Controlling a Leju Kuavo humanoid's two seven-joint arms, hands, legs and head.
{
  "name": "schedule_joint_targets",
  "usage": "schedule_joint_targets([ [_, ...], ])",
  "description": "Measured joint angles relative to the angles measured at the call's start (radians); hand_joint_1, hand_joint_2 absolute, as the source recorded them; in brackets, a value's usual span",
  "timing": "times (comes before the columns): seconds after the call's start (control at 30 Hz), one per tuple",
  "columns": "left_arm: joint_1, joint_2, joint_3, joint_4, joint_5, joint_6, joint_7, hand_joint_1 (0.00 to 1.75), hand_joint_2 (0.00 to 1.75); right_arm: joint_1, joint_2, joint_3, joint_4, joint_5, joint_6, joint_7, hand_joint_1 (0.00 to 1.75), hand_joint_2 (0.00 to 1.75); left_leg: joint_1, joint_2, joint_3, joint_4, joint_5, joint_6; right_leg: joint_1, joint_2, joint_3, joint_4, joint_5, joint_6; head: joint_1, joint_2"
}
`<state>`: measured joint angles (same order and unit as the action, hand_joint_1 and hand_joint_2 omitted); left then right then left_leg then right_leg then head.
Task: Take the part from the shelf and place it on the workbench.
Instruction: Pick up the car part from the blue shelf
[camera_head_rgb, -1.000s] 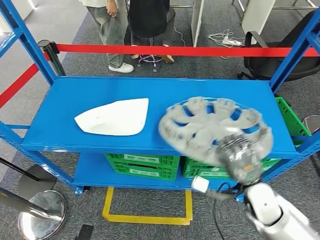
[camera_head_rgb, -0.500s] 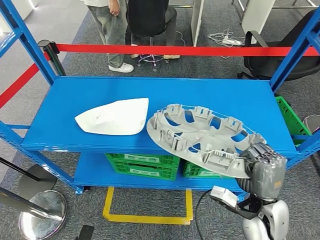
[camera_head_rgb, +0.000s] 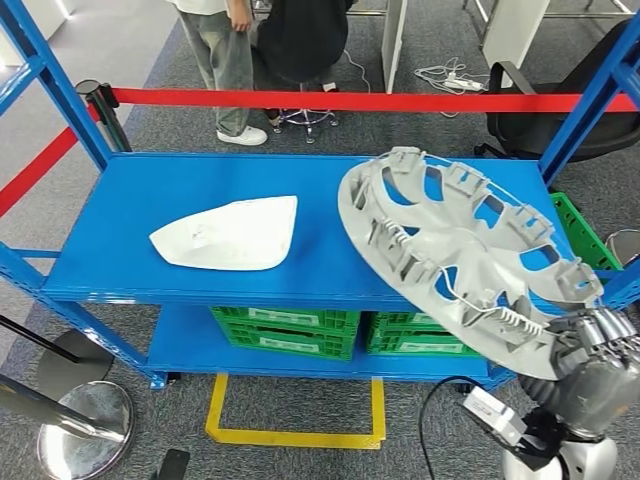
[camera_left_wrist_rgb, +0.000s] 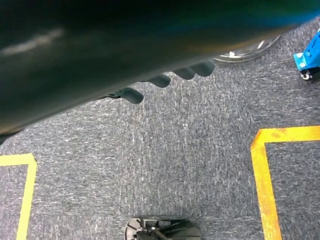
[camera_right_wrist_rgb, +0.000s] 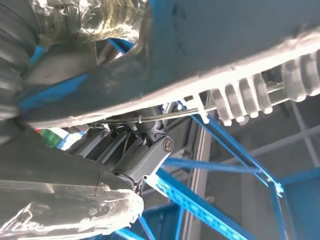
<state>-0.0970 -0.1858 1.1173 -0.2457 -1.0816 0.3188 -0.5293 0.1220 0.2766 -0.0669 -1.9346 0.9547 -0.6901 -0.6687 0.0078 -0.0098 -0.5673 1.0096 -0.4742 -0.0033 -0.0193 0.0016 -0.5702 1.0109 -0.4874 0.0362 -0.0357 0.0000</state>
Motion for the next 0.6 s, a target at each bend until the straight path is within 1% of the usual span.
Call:
schedule_joint_targets([
  [0.17,-0.002,0.000,0.000,0.000,-0.010,0.000,0.003,0.00,0.00,0.006,0.004,-0.021,-0.046,0.032,0.000,0.000,1.75,1.75,0.000,0.000,0.000,0.000,0.000,0.000,0.000,0.000,0.000,0.000,0.000,0.000,0.000,0.000],
  [0.37,-0.010,-0.002,0.000,0.000,-0.024,-0.007,0.004,0.00,0.00,0.006,0.005,-0.024,-0.096,0.108,0.000,0.000,1.75,1.75,0.000,0.000,0.000,0.000,0.000,0.000,0.000,0.000,0.000,0.000,0.000,0.000,0.000,0.000],
  [0.6,-0.019,-0.004,-0.008,0.000,-0.039,-0.031,-0.001,0.00,0.00,-0.006,0.003,0.020,-0.082,0.283,0.000,0.000,1.75,1.75,0.000,0.000,0.000,0.000,0.000,0.000,0.000,0.000,0.000,0.001,0.000,0.000,0.000,0.000],
])
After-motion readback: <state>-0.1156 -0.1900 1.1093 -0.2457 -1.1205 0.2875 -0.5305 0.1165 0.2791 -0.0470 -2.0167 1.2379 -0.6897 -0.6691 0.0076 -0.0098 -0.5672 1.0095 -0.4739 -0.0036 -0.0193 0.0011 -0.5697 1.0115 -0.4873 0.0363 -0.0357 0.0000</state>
